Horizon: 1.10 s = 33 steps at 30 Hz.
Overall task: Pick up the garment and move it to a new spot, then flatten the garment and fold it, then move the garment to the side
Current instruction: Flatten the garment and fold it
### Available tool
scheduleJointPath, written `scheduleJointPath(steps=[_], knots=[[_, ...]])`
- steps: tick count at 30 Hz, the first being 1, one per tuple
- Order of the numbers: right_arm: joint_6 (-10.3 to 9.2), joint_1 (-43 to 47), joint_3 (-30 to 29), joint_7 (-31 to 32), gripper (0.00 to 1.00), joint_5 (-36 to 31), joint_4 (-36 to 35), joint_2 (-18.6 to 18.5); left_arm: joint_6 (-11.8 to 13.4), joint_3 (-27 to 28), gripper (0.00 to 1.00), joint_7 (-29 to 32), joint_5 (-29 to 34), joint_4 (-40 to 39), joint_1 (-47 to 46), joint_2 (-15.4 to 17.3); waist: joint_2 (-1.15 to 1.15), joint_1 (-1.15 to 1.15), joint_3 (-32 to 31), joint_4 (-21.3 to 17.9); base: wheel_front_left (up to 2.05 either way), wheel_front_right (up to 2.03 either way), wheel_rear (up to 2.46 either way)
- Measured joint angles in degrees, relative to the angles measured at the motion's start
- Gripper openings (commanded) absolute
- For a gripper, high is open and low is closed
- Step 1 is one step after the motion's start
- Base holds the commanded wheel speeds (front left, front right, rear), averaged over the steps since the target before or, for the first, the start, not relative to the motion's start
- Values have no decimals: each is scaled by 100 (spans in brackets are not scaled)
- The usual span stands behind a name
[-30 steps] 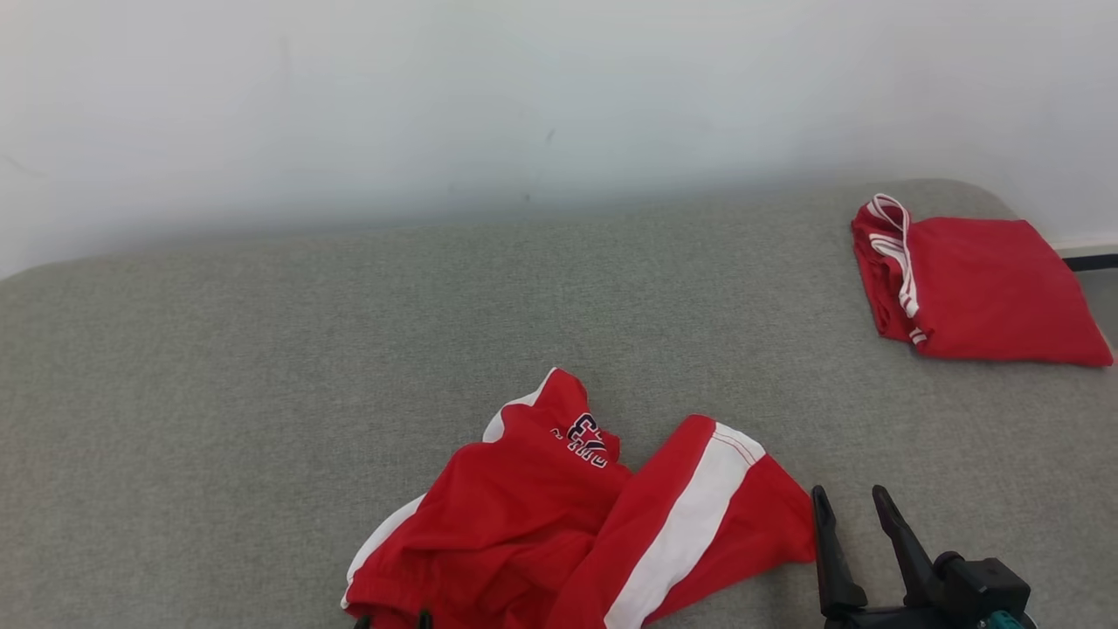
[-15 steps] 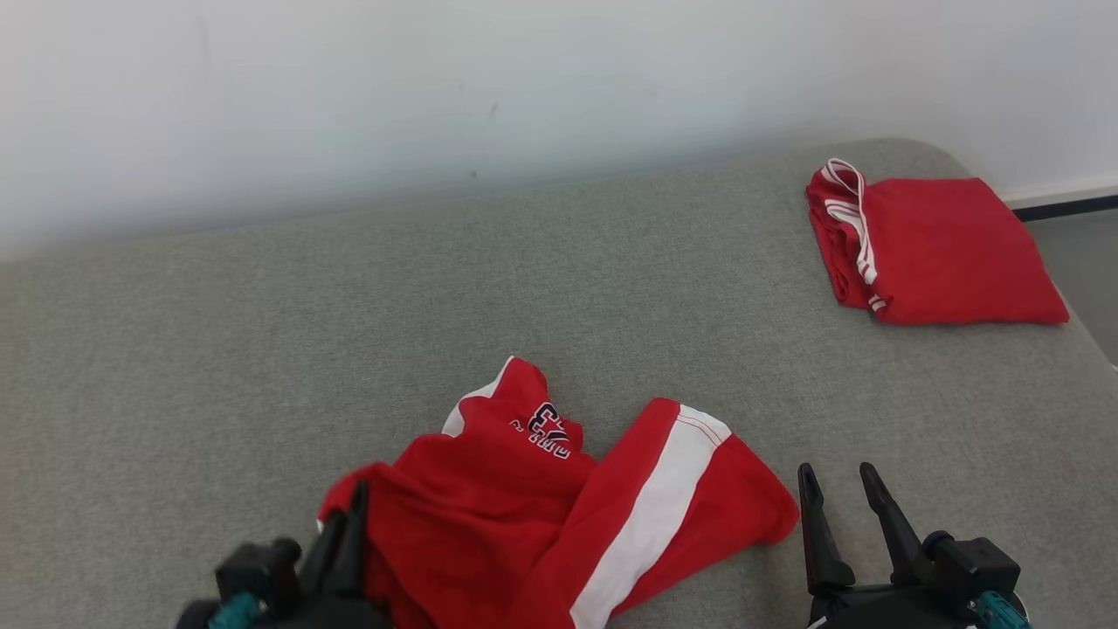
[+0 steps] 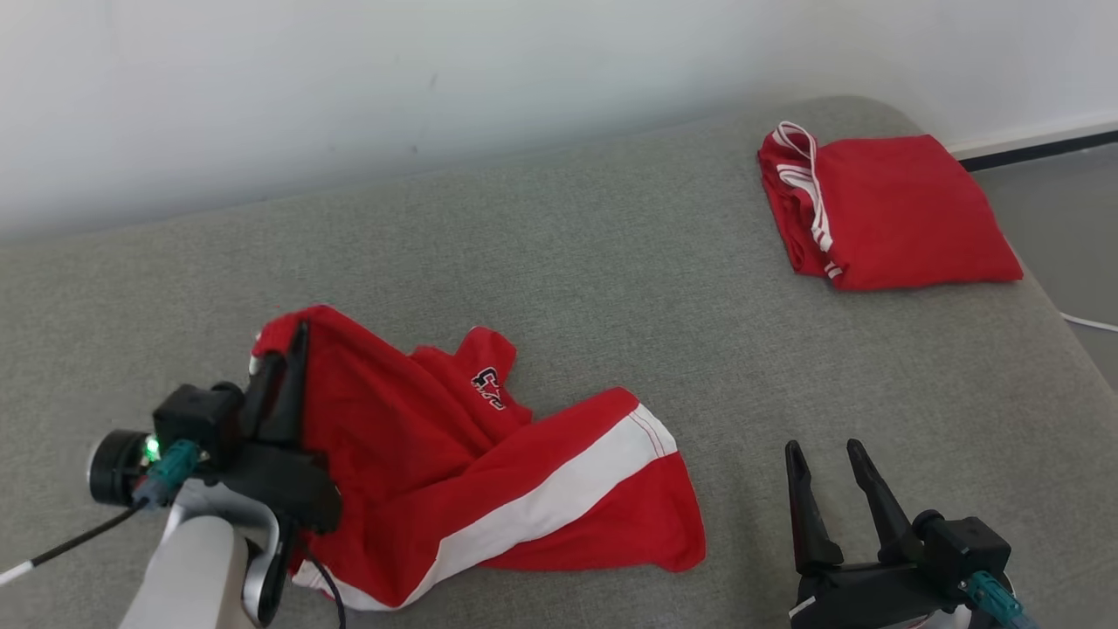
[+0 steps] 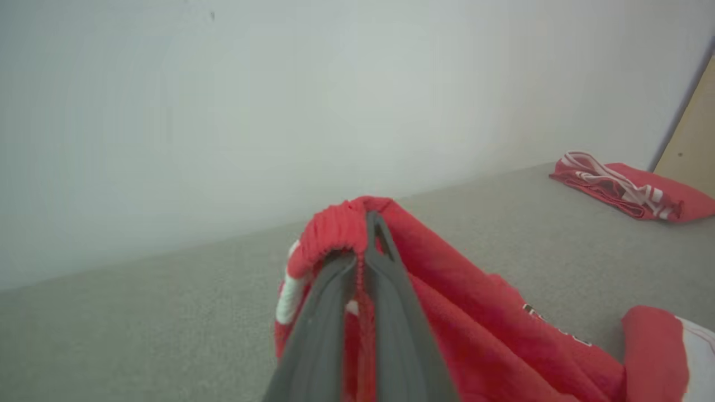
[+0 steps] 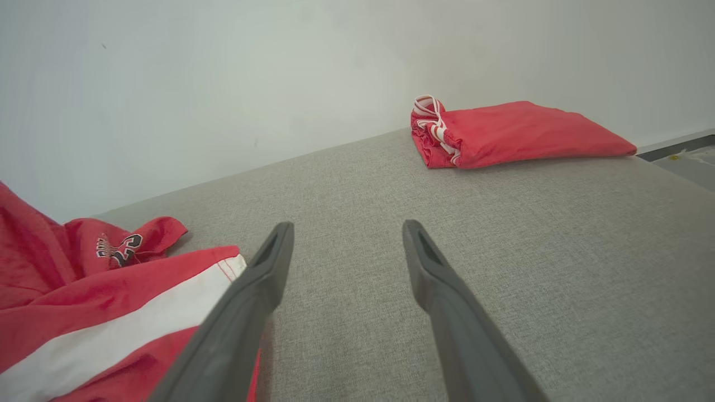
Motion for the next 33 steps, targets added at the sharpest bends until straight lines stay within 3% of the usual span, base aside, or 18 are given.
scheduleJointPath(steps=[3, 4, 5, 14, 23, 33], knots=[[0, 1, -1, 0, 100, 7, 23, 2, -1, -193, 0, 1, -83, 349, -16, 40, 0, 0, 12, -48, 0, 0, 0], [0, 1, -3, 0, 100, 7, 31, 2, -1, -210, 34, 0, -108, 434, -26, 56, 0, 0, 6, -49, 0, 0, 0], [0, 1, -16, -1, 100, 8, 38, 5, -1, -207, 100, 1, -115, 524, -31, 76, 0, 0, -4, -43, 0, 0, 0], [0, 101, -66, 0, 100, 52, 88, 9, -1, -214, 100, 1, -363, 713, 319, 65, 0, 0, -146, 239, 0, 0, 0], [0, 240, -57, 0, 100, 99, 86, 12, -2, 323, 100, 1, -376, -422, 1459, -174, 0, 0, -370, 548, 0, 0, 0], [0, 344, -32, 0, 100, 47, 298, 10, -9, 66, 100, 1, -312, -670, 2367, -381, 0, -1, -517, 718, 0, 0, 0]])
